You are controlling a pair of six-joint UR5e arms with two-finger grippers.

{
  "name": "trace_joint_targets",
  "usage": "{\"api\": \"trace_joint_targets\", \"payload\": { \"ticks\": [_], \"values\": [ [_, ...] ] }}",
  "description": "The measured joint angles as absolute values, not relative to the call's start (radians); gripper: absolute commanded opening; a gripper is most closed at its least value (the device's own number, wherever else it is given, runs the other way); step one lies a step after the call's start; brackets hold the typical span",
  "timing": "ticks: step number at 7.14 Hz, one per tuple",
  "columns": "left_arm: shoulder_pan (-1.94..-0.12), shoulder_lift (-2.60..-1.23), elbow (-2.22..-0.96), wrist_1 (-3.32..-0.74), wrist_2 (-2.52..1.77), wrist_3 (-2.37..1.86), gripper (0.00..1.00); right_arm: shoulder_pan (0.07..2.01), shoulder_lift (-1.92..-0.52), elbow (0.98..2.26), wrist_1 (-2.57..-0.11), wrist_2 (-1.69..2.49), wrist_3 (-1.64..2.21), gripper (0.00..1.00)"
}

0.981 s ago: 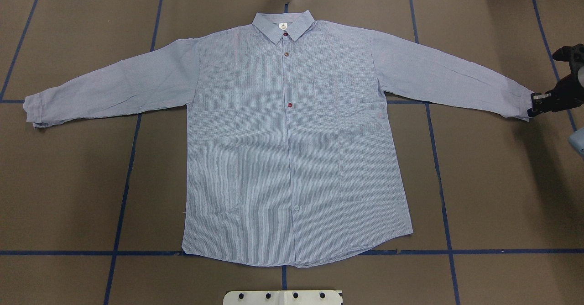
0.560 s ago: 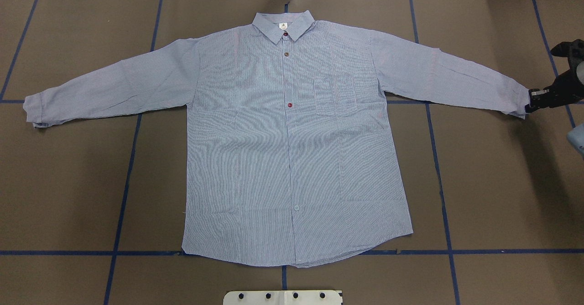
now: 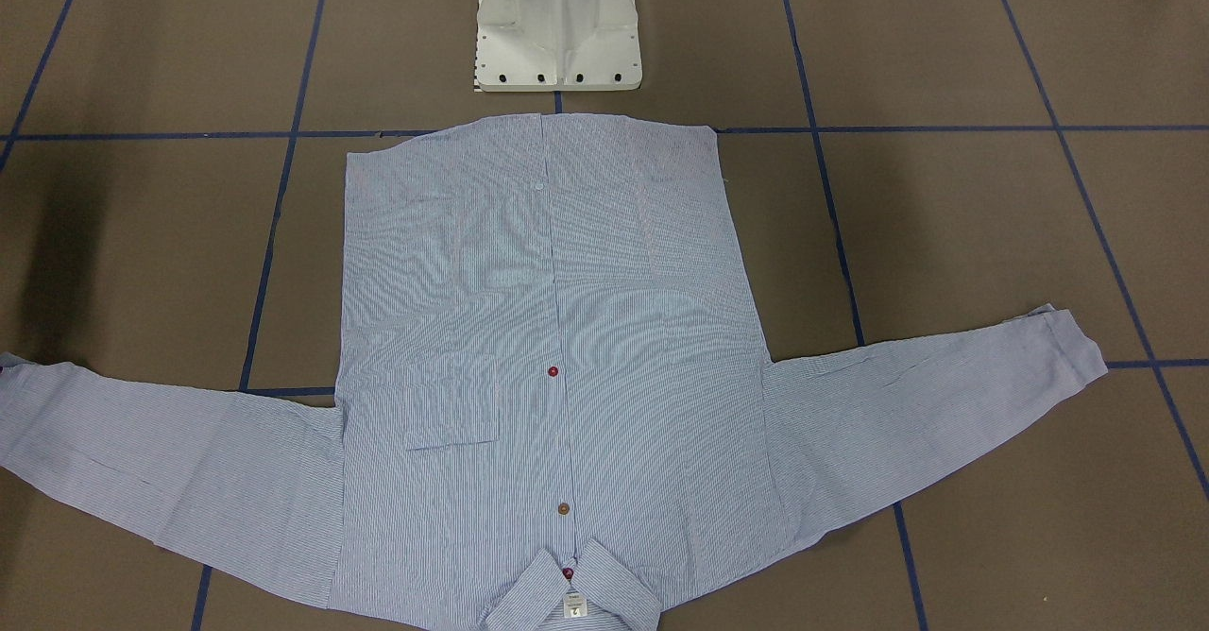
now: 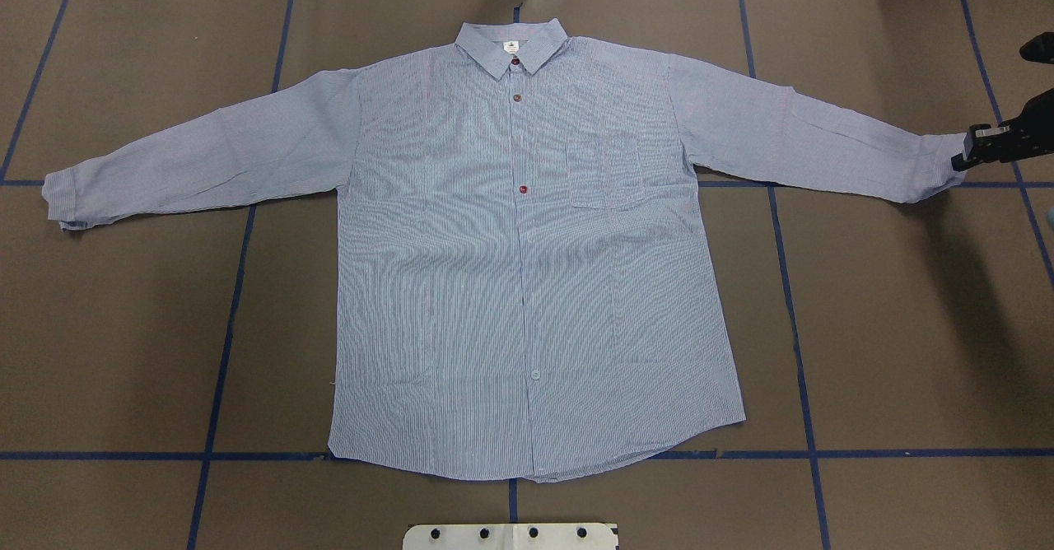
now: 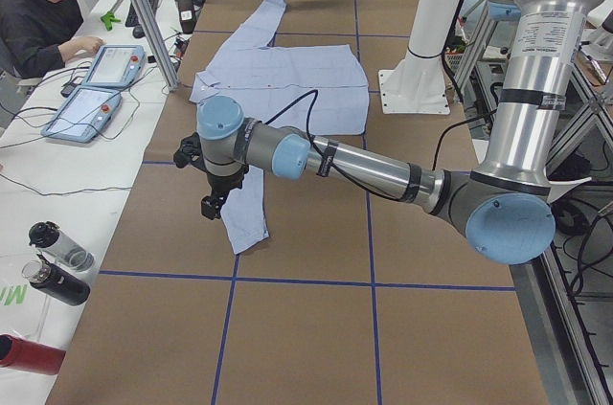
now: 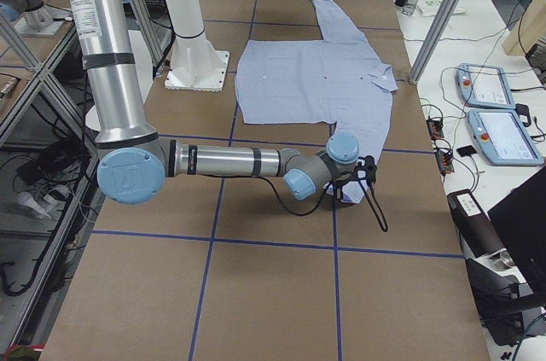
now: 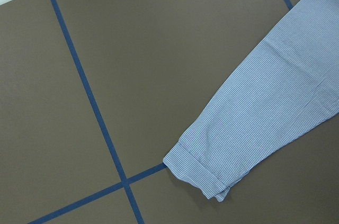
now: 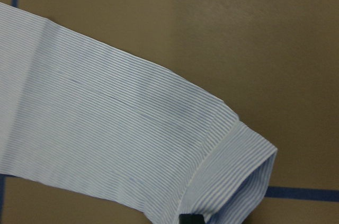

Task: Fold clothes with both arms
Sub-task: 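Lift the grasped sleeve with the right gripper and fold it across the shirt front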

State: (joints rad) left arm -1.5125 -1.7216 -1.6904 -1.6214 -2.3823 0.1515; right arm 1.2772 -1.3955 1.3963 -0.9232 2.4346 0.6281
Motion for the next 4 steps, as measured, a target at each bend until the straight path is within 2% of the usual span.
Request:
{"api": "trace_joint_targets", "payload": {
  "ticks": [2,4],
  "values": [
    [-1.512,-1.722,-1.690,-1.621,-2.383,0.151,1.00,1.274,-1.314,1.479,-0.926,2.477,0.675,0.00],
    [-1.512,-1.725,-1.690,-1.620,-2.384,0.142,1.00,1.193,-1.149,1.499,-0.930,2.484,0.791,0.00]
  ]
}}
